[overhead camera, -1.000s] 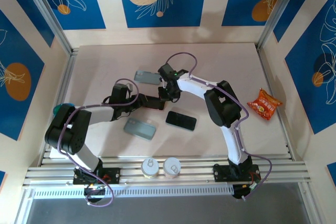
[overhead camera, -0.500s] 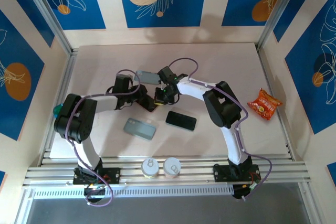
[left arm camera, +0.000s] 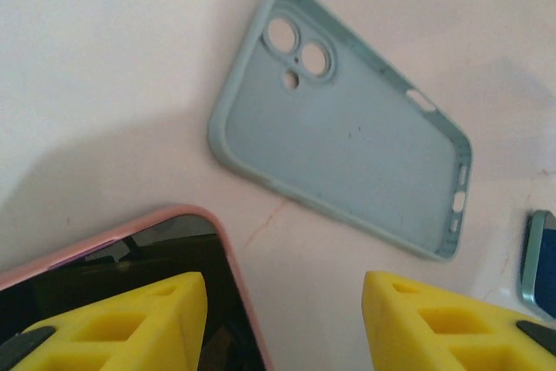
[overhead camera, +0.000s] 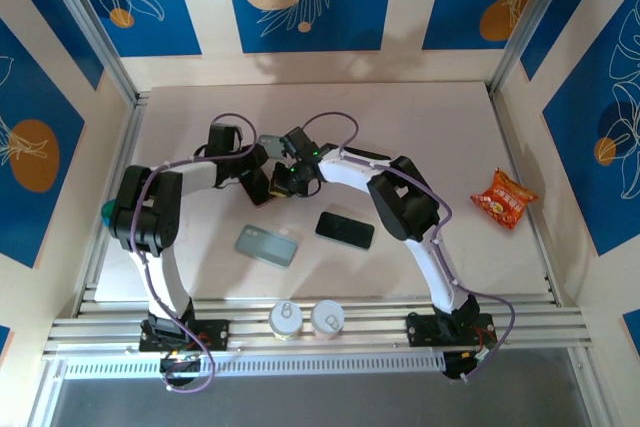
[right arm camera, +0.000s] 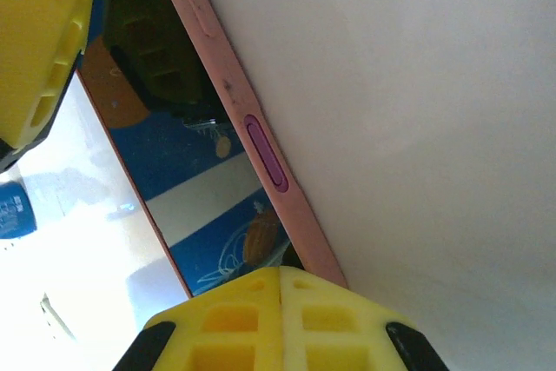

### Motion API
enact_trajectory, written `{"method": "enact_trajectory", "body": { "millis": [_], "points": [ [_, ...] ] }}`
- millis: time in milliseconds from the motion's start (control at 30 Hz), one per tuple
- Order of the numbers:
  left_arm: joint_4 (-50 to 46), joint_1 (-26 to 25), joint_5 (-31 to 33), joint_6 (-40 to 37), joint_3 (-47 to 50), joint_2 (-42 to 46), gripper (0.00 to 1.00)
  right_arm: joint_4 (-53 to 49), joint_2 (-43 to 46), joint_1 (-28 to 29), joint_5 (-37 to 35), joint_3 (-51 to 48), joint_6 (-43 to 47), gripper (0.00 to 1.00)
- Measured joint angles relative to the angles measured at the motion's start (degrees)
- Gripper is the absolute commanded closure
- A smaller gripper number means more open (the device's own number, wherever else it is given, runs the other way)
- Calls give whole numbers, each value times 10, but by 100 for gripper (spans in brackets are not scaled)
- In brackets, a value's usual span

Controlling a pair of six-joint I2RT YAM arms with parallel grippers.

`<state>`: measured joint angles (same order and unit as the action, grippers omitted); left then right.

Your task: Put the phone into the phone case

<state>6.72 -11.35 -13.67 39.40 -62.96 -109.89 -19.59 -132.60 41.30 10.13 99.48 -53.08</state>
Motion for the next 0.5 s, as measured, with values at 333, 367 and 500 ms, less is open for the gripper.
{"method": "enact_trajectory", "body": {
  "millis": [333,367,500],
  "points": [
    [-17,21,-30,-8,-72,-46,49,27,-46,0,-2,63,-43,100],
    [-17,26,-35,-7,-72,-44,49,30,-50,0,-2,66,-47,100],
    [-30,46,-41,-5,-48,-6,49,39,-53,1,-2,68,-59,100]
  ]
}}
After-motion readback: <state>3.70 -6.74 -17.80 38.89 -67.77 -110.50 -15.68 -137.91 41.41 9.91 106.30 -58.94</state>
